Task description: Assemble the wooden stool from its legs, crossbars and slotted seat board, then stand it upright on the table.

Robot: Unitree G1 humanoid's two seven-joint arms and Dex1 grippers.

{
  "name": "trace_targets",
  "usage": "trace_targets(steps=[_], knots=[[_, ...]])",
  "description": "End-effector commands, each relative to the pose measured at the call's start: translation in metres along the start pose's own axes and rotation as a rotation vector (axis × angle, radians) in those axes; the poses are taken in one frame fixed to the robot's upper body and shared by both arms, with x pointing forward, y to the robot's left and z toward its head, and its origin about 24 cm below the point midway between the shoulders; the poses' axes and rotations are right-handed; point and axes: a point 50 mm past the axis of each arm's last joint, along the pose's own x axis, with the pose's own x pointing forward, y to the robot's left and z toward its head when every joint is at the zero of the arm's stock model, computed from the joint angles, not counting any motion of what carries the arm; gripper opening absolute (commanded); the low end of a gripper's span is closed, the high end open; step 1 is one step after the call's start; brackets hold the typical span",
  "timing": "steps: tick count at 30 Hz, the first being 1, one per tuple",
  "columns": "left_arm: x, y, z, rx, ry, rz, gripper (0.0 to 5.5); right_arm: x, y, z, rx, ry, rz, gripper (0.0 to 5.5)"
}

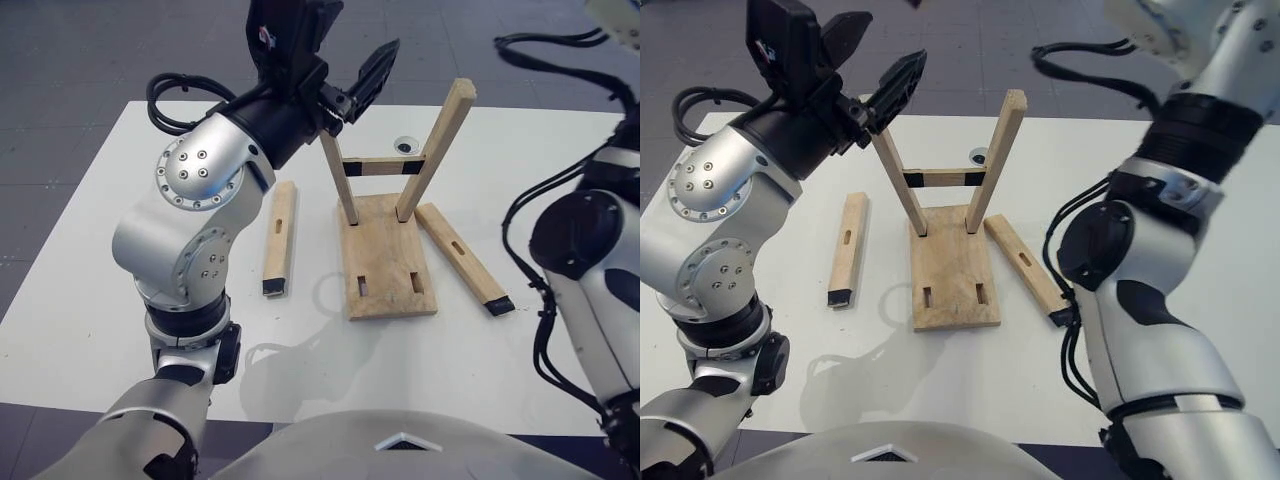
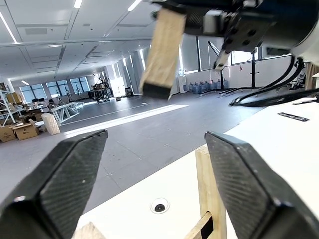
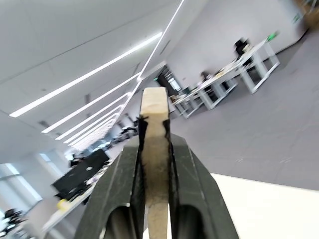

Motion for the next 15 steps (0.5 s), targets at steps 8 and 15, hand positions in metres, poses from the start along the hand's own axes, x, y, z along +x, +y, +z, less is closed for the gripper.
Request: trace_targets(steps=[8,15], knots=[[-0.022,0.016,-0.005,-0.002,0.062,0.153,5.13,-0.106,-0.050,-0.058,-0.176,0.260,-0.359,0.41],[-0.021,0.015,-0.006,-0.008,0.066,0.160,5.13,-0.155,-0.096,-0.150,-0.419,0.411,-0.597,0.41]])
